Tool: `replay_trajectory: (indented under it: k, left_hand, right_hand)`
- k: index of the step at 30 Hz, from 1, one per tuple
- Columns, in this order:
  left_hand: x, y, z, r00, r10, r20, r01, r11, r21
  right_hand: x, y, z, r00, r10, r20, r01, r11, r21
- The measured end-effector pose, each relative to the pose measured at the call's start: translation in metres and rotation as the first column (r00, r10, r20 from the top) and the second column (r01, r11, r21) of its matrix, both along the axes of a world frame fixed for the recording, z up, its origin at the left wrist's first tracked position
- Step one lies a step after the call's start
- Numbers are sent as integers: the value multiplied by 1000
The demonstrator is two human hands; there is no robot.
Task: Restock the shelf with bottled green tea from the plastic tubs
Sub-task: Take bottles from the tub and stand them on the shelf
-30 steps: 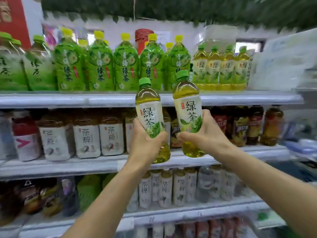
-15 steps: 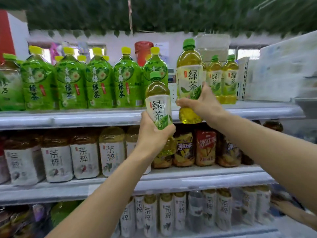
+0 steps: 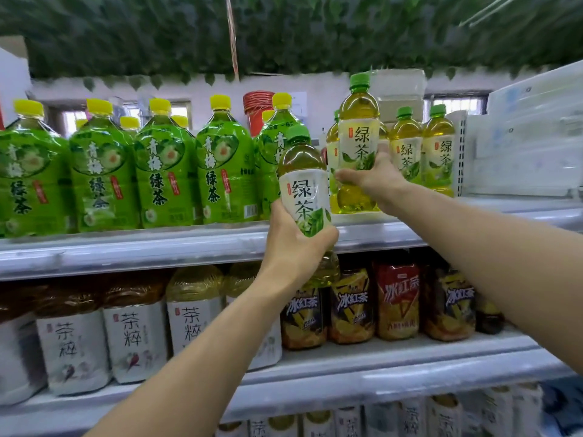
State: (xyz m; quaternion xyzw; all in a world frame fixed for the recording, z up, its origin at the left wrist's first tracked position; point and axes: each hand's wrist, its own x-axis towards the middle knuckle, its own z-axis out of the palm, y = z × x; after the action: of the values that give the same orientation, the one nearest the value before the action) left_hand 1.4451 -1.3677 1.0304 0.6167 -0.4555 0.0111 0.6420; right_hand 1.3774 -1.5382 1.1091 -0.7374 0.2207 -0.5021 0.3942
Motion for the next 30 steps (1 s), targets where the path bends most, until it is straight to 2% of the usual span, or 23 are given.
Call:
replay_trajectory:
  k: [6,10,17,19,21,22,24,26,27,30]
  left_hand:
    - [4,-3,-1,1000,-2,2,2,1000,4]
    - [2,-7,-1,1000,27,-8,-27,1000,-5]
    - [-12,-9,0,993,116,-35,-117,993,-31]
    - [-15,-9,-2,988,149,-34,-150,988,-25]
    - [-20,-10,-3,985,166,-36,-168,985,-37]
    - [-23,-11,-4,984,173,-34,-175,983,-47]
    - [-33,-16,-3,981,194,-1,-193,979,-61]
    - [-47,-24,0,975,211,69,-205,975,-85]
    - [-54,-30,1,971,207,117,-194,975,-109]
    - [-71,-51,9,950,177,258,-142,979,-148]
  right_hand:
    - [11,-14,-6,999,25,-38,-22,998,64]
    - [16,-22,-7,993,93,-69,-90,995,39]
    - [18,-26,-4,983,104,-151,-97,994,52]
    - [12,-18,-7,995,24,-101,-25,1000,-9]
    - [-3,-4,-11,992,-100,75,109,984,-137]
    - [-13,6,-13,981,-91,171,124,974,-192]
    - [-34,29,-13,979,72,189,-27,973,-229]
    - [-47,47,-9,962,271,40,-263,953,-153]
    - [-51,54,-6,950,312,-16,-312,942,-122]
    - [-66,62,10,972,227,-66,-234,959,-162]
